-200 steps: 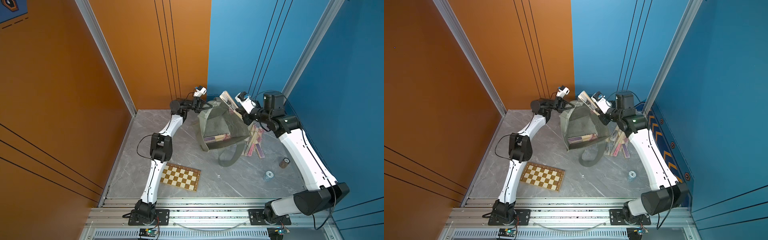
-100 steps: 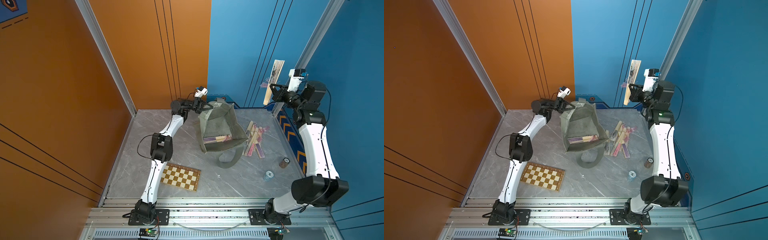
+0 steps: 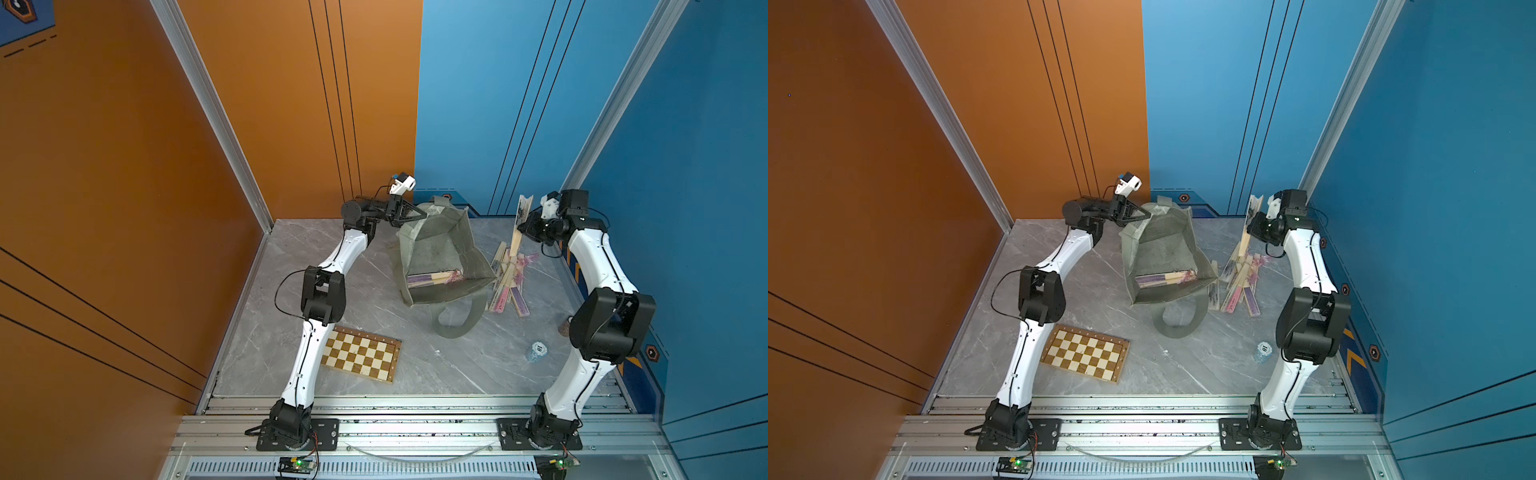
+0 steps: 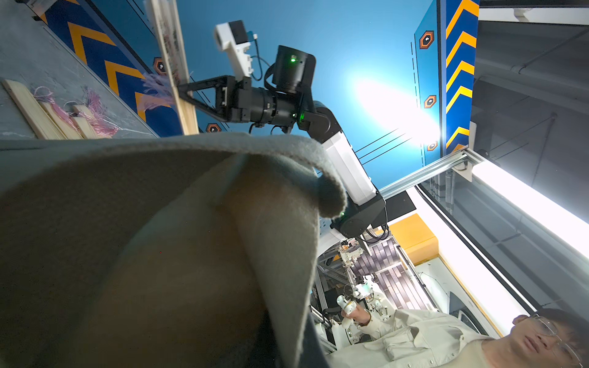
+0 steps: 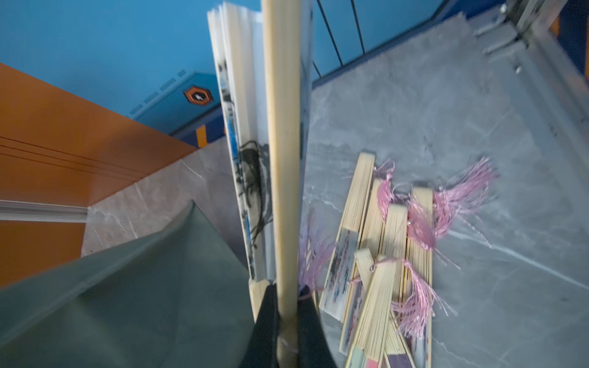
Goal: Take out the folding fans from the tote bags
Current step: Place the folding fan at the center of the board.
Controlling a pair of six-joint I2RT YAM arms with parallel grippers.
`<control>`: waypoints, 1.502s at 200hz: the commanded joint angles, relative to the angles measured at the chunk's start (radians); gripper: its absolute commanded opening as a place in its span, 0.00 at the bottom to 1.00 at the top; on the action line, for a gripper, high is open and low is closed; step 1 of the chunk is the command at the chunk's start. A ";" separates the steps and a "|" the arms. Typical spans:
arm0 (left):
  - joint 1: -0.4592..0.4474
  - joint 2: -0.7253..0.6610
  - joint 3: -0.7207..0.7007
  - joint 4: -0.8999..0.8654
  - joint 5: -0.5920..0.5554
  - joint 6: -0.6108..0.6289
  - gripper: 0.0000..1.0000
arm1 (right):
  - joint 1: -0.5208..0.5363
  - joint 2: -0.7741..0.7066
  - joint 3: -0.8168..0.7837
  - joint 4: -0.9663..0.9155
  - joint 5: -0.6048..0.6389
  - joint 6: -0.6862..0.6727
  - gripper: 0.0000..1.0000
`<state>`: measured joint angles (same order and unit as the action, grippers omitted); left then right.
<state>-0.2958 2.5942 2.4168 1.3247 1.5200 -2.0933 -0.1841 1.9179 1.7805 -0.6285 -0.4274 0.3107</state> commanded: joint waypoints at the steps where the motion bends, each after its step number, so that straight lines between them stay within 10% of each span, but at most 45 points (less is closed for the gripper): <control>1: -0.009 -0.034 0.043 0.039 -0.002 -0.247 0.00 | 0.026 0.051 -0.006 -0.127 0.057 -0.038 0.03; 108: -0.003 0.008 0.128 0.048 0.098 -0.351 0.00 | 0.068 0.129 -0.022 -0.218 0.102 -0.133 0.45; 184: 0.000 -0.012 0.113 0.048 0.106 -0.361 0.00 | 0.076 -0.144 -0.049 -0.158 -0.321 -0.407 0.47; 251: -0.013 0.004 0.099 0.049 0.117 -0.361 0.00 | 0.209 -0.400 -0.131 -0.044 -0.298 -0.633 0.55; 300: -0.017 0.000 0.096 0.048 0.117 -0.361 0.00 | 0.492 -0.460 -0.143 -0.163 0.014 -0.989 0.60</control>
<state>-0.3046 2.6003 2.5069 1.3319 1.5608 -2.0933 0.2016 1.4830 1.6539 -0.7101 -0.5861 -0.4549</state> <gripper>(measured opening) 0.065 0.597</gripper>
